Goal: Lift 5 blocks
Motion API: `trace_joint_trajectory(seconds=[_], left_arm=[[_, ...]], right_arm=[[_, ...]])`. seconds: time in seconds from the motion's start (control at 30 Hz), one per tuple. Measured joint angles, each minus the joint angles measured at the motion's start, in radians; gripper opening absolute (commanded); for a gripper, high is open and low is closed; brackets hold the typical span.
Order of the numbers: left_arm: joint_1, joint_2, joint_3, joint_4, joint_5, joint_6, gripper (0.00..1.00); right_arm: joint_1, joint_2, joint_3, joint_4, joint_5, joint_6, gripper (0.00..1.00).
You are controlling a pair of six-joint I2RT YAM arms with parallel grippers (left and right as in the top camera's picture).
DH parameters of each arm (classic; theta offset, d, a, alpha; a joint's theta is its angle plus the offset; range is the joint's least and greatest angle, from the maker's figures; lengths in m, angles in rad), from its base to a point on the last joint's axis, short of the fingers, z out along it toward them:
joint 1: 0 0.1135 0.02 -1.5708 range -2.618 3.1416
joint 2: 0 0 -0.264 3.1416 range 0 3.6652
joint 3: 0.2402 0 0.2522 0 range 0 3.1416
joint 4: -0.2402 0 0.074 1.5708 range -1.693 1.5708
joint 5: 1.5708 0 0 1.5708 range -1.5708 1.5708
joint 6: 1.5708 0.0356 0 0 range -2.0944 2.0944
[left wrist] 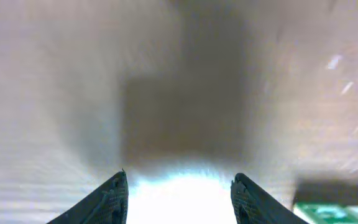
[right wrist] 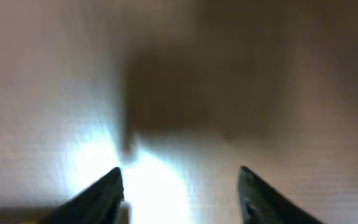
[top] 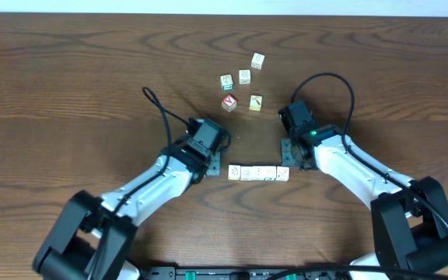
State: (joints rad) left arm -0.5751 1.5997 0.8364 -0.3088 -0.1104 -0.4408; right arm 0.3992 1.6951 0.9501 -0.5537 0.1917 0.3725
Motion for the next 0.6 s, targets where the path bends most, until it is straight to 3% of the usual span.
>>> trace_joint_trajectory(seconds=[0.13, 0.23, 0.4, 0.6], left_arm=[[0.026, -0.115, 0.019, 0.003, -0.011, 0.071, 0.58], [0.041, -0.224, 0.026, 0.004, -0.019, 0.143, 0.64], [0.071, -0.379, 0.028, -0.012, -0.056, 0.244, 0.64], [0.076, -0.644, 0.029, -0.101, -0.156, 0.336, 0.64]], right_arm=[[-0.009, 0.0, 0.011, 0.124, 0.031, -0.025, 0.86], [-0.009, 0.0, 0.016, 0.201, 0.065, -0.041, 0.93], [-0.009, 0.0, 0.02, 0.305, 0.144, -0.076, 0.88], [-0.009, -0.035, 0.042, 0.28, 0.177, -0.178, 0.89]])
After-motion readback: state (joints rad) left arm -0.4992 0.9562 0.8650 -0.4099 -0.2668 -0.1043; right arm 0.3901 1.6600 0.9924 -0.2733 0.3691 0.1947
